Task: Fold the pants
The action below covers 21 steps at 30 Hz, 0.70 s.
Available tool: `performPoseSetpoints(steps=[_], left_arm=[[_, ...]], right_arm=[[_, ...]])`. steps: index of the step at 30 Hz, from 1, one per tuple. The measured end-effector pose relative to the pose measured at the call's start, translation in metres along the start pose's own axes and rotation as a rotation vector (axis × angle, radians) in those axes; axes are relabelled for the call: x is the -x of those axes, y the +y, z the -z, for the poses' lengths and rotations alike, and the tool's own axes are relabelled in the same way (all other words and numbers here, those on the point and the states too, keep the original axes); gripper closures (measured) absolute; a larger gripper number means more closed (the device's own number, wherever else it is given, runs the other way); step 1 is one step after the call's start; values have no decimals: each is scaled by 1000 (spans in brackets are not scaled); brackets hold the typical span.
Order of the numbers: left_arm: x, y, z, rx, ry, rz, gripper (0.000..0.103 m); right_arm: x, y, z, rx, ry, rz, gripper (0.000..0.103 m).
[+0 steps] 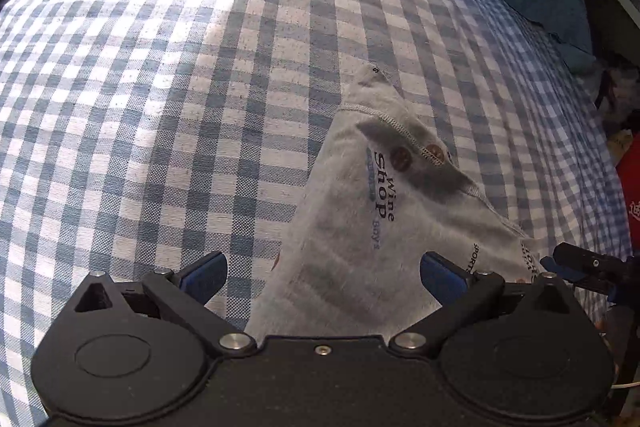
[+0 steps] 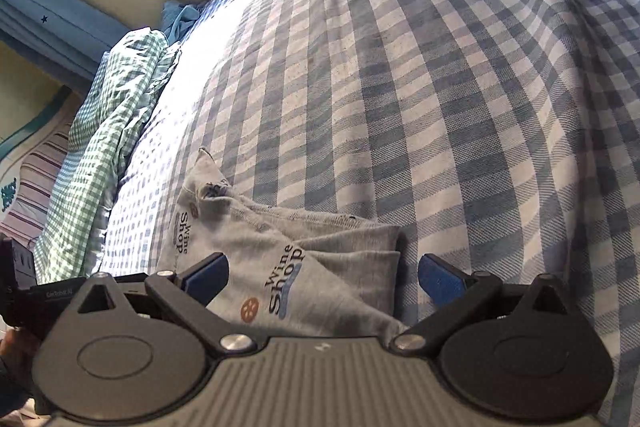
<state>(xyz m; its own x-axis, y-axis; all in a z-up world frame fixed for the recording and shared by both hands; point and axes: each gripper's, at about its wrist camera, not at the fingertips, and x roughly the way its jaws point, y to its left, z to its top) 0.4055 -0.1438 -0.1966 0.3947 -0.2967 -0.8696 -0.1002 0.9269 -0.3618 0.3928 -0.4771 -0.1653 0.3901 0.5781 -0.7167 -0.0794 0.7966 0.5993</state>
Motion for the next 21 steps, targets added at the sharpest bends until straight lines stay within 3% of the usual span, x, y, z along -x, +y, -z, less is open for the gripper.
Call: performPoseSetpoints(steps=[3,11,14,21], left_arm=[[-13,0,-3,-5,23,-10,1],[-24,11,8,-87,91,5,1],[-21,9,17,-107,105,-42,1],[-22,0,33,-89,141,-134,1]], right_arm=[[-14,-13,-2,-93,69,-99,0],[-6,-38,12,-161,91,-234,0],[-7,-28,15,-120,98,-197,0],[-10,12,23,-11,102,-4,0]])
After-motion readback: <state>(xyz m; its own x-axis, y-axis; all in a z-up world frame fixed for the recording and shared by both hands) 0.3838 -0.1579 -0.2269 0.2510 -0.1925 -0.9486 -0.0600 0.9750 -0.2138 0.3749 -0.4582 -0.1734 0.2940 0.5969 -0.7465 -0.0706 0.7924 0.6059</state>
